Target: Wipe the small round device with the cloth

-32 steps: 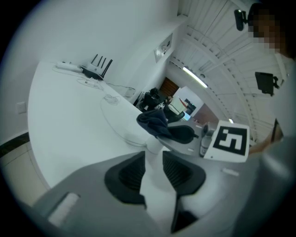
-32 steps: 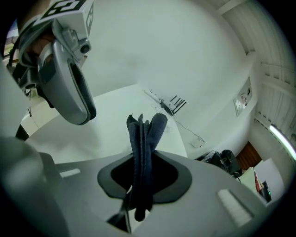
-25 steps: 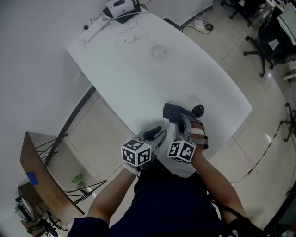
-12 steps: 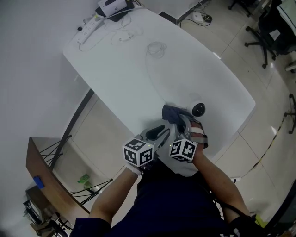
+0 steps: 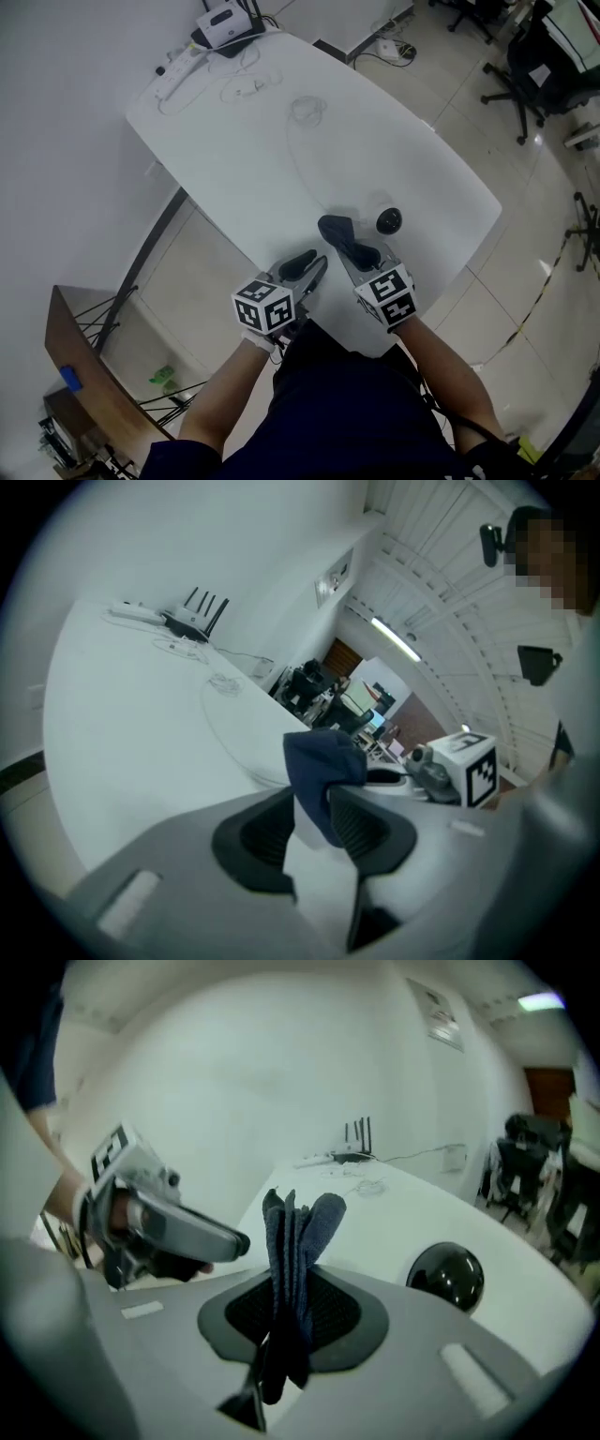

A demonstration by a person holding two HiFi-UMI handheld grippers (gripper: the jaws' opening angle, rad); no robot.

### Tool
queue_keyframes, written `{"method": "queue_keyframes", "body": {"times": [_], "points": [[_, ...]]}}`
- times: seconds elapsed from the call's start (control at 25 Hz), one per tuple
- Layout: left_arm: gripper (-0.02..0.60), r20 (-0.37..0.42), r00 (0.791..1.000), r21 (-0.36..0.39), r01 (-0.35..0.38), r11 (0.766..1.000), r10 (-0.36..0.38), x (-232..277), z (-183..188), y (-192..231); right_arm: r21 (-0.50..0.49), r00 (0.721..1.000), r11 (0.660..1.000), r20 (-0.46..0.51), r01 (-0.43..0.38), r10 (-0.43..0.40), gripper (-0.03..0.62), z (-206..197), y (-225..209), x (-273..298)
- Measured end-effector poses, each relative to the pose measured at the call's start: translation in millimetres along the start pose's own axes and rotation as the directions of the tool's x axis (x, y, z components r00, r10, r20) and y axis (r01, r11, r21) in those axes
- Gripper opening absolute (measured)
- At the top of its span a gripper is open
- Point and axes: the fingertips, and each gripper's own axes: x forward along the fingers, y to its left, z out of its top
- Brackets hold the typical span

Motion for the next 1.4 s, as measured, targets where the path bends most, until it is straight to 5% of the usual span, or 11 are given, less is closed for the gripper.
{"method": "queue_keyframes", "body": {"times": [0.08, 0.2, 0.28, 0.36, 0.48, 0.6, 0.68, 0.84, 1.08, 1.28, 1.4], "points": [[0.148, 0.026, 0.999, 0.003, 0.037, 0.999, -0.037, -1, 8, -5, 0.169, 0.988, 0.979, 0.121, -0.117, 0.098, 0.072, 16, 5, -16], [0.258, 0.05, 0.982, 0.012, 0.184, 0.983, -0.184, -2, 23, -29, 0.329, 0.929, 0.893, 0.305, -0.308, 0.208, 0.072, 44, 10, -47], [0.29, 0.071, 0.933, -0.015, 0.354, 0.935, -0.352, -5, 37, -58, 0.379, 0.877, 0.819, 0.392, -0.431, 0.28, 0.072, 54, 13, -68], [0.29, 0.081, 0.856, -0.046, 0.515, 0.856, -0.51, -8, 48, -88, 0.399, 0.804, 0.726, 0.471, -0.56, 0.362, 0.072, 61, 18, -89], [0.286, 0.025, 0.767, -0.06, 0.641, 0.765, -0.641, -11, 52, -122, 0.386, 0.688, 0.597, 0.58, -0.703, 0.436, 0.072, 71, 25, -115], [0.142, 0.019, 0.699, -0.086, 0.713, 0.696, -0.715, -16, 54, -144, 0.4, 0.651, 0.54, 0.625, -0.741, 0.431, 0.074, 73, 23, -123], [0.086, 0.031, 0.687, -0.103, 0.724, 0.682, -0.726, -16, 54, -149, 0.413, 0.647, 0.521, 0.634, -0.747, 0.424, 0.074, 70, 19, -126], [0.069, 0.016, 0.704, -0.095, 0.708, 0.7, -0.71, -11, 48, -150, 0.418, 0.656, 0.533, 0.633, -0.736, 0.411, 0.085, 64, 16, -128], [0.067, -0.045, 0.764, 0.064, 0.645, 0.761, -0.644, -2, 59, -142, 0.451, 0.712, 0.598, 0.629, -0.662, 0.313, 0.183, 56, -4, -127], [0.067, -0.095, 0.905, 0.303, 0.424, 0.854, -0.415, 29, 84, -114, 0.542, 0.806, 0.686, 0.582, -0.485, 0.11, 0.173, 41, -48, -128], [0.067, -0.082, 0.972, 0.499, 0.233, 0.835, -0.222, 52, 97, -98, 0.589, 0.821, 0.718, 0.569, -0.371, -0.042, 0.141, 37, -78, -136]]}}
